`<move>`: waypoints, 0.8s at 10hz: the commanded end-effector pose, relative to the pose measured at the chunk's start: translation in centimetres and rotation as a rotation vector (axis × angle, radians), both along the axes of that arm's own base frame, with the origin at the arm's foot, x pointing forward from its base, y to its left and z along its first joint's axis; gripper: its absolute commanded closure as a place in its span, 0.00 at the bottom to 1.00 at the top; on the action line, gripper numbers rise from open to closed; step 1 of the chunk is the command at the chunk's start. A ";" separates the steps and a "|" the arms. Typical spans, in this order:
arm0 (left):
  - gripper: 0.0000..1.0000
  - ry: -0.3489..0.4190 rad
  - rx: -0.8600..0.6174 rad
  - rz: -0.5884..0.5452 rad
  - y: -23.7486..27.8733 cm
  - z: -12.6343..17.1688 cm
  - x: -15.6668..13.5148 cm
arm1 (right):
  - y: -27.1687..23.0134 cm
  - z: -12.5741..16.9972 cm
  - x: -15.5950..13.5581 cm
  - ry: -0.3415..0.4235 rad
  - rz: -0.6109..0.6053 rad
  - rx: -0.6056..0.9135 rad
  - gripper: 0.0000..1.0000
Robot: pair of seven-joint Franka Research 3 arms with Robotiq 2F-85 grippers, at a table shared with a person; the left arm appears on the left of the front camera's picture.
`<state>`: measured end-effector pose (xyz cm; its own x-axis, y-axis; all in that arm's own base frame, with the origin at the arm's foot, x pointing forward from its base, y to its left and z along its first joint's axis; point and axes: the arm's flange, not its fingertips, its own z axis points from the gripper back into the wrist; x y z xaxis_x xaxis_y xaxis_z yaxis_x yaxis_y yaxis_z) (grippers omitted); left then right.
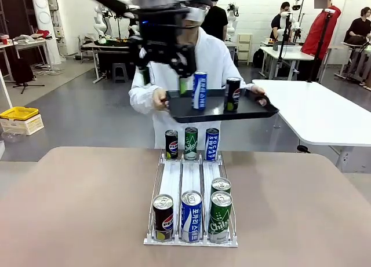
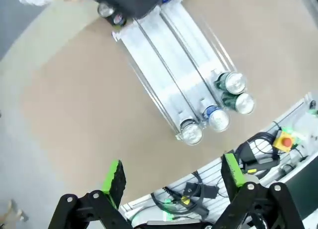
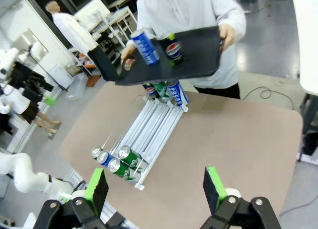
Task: Retrieve and hand over the desired beverage to the person.
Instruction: Place the picked can on the Handle tray extended by the person.
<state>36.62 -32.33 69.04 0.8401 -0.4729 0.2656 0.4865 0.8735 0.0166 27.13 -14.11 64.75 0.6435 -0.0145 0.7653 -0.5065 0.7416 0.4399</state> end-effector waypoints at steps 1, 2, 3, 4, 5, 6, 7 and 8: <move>0.00 0.030 -0.113 -0.083 5.5 -3.3 -2.2 | 0.1 0.0 0.3 -0.021 0.019 0.026 0.00; 0.00 0.040 -0.134 -0.106 6.4 -3.4 -2.3 | 0.1 0.0 0.3 -0.021 0.019 0.026 0.00; 0.00 0.047 -0.149 -0.132 7.2 -3.4 -3.1 | 0.1 0.0 0.3 -0.021 0.019 0.026 0.00; 0.00 0.050 -0.160 -0.145 7.7 -3.0 -3.4 | 0.1 0.0 0.3 -0.021 0.019 0.026 0.00; 0.00 0.046 -0.161 -0.137 7.9 -2.8 -3.4 | 0.1 0.0 0.3 -0.021 0.019 0.026 0.00; 0.00 0.069 -0.148 -0.099 8.0 -2.6 -3.1 | 0.1 0.0 0.3 -0.021 0.019 0.026 0.00; 0.00 0.106 -0.147 -0.027 7.8 -3.0 -2.7 | 0.1 0.0 0.3 -0.021 0.019 0.026 0.00; 0.00 0.046 -0.141 -0.115 7.8 -2.7 -3.2 | 0.1 0.0 0.3 -0.021 0.019 0.026 0.00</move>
<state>33.62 -24.47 65.98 0.8146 -0.5079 0.2801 0.5574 0.8191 -0.1358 27.12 -14.10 64.76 0.6434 -0.0142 0.7654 -0.5066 0.7416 0.4397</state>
